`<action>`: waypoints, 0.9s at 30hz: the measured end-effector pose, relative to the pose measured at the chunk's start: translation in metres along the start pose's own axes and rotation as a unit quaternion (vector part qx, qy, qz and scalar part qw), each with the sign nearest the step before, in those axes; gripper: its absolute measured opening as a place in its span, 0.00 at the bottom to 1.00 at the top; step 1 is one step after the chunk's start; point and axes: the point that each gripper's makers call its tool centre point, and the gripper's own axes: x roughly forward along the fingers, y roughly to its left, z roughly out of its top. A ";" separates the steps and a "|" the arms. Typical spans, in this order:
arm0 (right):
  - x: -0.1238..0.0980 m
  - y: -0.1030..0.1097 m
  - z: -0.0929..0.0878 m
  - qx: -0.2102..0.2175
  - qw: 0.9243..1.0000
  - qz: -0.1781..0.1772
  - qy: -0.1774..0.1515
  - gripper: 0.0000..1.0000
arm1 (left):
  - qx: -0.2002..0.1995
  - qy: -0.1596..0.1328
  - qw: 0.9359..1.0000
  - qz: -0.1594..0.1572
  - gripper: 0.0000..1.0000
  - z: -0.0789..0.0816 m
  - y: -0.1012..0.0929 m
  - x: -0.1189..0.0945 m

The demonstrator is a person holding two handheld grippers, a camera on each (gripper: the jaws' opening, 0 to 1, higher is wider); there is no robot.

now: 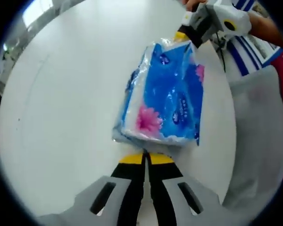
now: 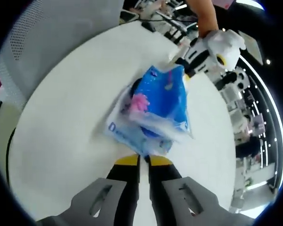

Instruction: Arrange the tabletop items into an orderly group along one side of the table until the central work area is clear of visible clutter.

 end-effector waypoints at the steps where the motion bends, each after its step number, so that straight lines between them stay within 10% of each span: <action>1: 0.000 0.000 -0.001 0.001 1.000 -0.001 0.001 0.06 | -0.003 -0.001 1.000 0.002 0.00 0.000 0.000 0.000; 13: -0.006 -0.001 -0.007 0.020 1.000 -0.013 0.010 0.09 | -0.023 -0.015 0.999 0.021 0.00 0.000 0.001 0.001; 27: -0.030 -0.006 -0.015 0.211 0.975 -0.067 0.002 0.18 | -0.037 -0.030 0.998 0.038 0.00 -0.002 -0.001 -0.001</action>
